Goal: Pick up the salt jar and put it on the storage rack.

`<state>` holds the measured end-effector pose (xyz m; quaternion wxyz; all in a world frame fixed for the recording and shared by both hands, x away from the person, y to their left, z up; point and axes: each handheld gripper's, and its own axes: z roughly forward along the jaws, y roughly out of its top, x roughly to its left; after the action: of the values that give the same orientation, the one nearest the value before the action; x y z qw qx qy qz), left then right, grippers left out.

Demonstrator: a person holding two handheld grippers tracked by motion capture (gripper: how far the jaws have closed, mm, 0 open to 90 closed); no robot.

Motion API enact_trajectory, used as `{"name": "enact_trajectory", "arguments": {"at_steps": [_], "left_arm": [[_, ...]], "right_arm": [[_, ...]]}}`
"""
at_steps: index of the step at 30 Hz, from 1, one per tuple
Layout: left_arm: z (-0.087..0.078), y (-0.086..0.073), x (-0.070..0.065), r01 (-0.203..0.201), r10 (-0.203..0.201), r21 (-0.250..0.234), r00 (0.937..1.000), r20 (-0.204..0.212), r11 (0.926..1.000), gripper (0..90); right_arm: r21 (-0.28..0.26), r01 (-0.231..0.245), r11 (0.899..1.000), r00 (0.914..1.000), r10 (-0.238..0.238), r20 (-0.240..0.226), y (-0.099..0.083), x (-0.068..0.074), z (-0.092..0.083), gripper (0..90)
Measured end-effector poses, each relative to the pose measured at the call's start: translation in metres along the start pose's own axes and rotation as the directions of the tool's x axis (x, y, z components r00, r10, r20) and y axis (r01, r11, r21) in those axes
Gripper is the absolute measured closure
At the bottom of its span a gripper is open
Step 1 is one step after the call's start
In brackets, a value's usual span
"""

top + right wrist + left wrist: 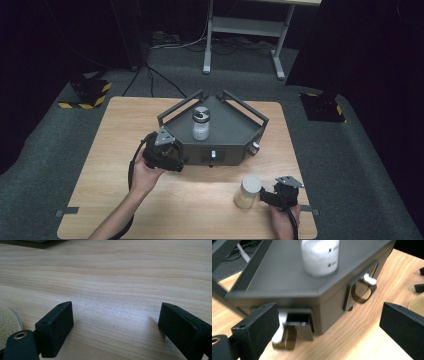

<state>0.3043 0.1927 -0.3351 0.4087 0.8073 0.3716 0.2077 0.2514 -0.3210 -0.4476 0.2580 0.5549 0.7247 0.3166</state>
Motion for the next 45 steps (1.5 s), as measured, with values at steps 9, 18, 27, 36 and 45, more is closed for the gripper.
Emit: {"name": "enact_trajectory", "arguments": {"at_steps": [9,18,27,36,45], "left_arm": [[-0.005,-0.032,-0.005,0.042,-0.042,0.008,0.9984,-0.039,0.9991,2.8],[0.015,-0.064,-0.010,0.094,-0.092,0.096,0.9955,-0.022,0.9910,3.2],[0.041,-0.087,-0.026,0.101,-0.095,0.168,0.9945,-0.044,0.9806,3.6],[0.056,-0.097,-0.036,0.129,-0.118,0.162,0.9903,-0.073,0.9784,1.7],[0.058,-0.101,-0.044,0.127,-0.115,0.139,0.9888,-0.095,0.9821,0.3]], "right_arm": [[0.000,0.000,1.000,1.0000,0.000,0.000,0.000,0.000,0.000,12.7],[0.000,0.000,1.000,1.0000,0.000,0.000,0.000,0.000,0.000,12.7],[0.000,0.000,1.000,1.0000,0.000,0.000,0.000,0.000,0.000,12.7],[0.000,0.000,1.000,1.0000,0.000,0.000,0.000,0.000,0.000,12.7],[0.000,0.004,1.000,1.0000,-0.004,-0.005,0.000,0.000,0.000,12.6]]}}
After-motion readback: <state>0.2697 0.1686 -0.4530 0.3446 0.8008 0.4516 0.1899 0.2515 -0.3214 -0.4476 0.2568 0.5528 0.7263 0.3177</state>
